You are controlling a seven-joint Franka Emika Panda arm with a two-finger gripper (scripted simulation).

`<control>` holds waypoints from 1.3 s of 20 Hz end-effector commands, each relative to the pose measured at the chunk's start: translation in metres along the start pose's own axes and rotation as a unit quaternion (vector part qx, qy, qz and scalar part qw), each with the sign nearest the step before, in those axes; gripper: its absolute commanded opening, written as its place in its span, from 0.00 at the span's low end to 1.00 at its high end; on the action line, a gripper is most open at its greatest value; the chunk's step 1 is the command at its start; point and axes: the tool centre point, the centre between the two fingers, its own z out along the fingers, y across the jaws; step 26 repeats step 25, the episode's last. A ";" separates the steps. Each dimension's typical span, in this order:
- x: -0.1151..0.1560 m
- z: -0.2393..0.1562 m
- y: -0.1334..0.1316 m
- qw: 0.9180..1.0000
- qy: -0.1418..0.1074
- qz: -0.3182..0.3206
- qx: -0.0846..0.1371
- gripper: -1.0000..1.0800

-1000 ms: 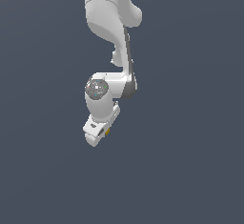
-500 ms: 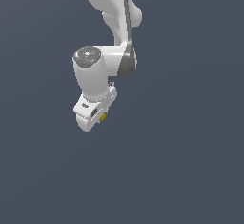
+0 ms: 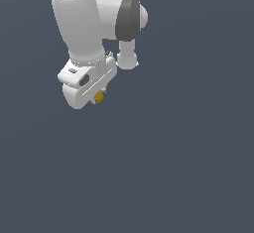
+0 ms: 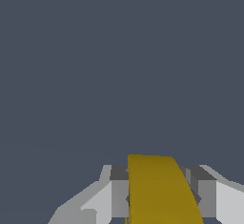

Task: Pick up the object and move it to a goal position.

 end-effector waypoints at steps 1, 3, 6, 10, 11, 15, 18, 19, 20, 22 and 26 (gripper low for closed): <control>-0.007 -0.031 -0.004 1.000 0.000 0.000 0.000 0.00; -0.012 -0.054 -0.007 1.000 0.001 0.000 0.000 0.00; -0.019 -0.087 -0.011 1.000 0.001 0.000 0.000 0.00; -0.027 -0.124 -0.014 1.000 0.001 0.000 0.000 0.00; -0.028 -0.132 -0.015 1.000 0.001 0.000 0.000 0.00; -0.034 -0.157 -0.016 1.000 0.001 0.000 0.000 0.00; -0.036 -0.170 -0.017 1.000 0.000 0.000 0.000 0.00; -0.037 -0.173 -0.017 1.000 0.000 0.000 0.000 0.00; -0.038 -0.176 -0.017 1.000 0.000 0.001 0.000 0.00; -0.038 -0.180 -0.017 1.000 0.000 0.001 0.000 0.00; -0.039 -0.182 -0.016 1.000 0.000 0.001 0.000 0.00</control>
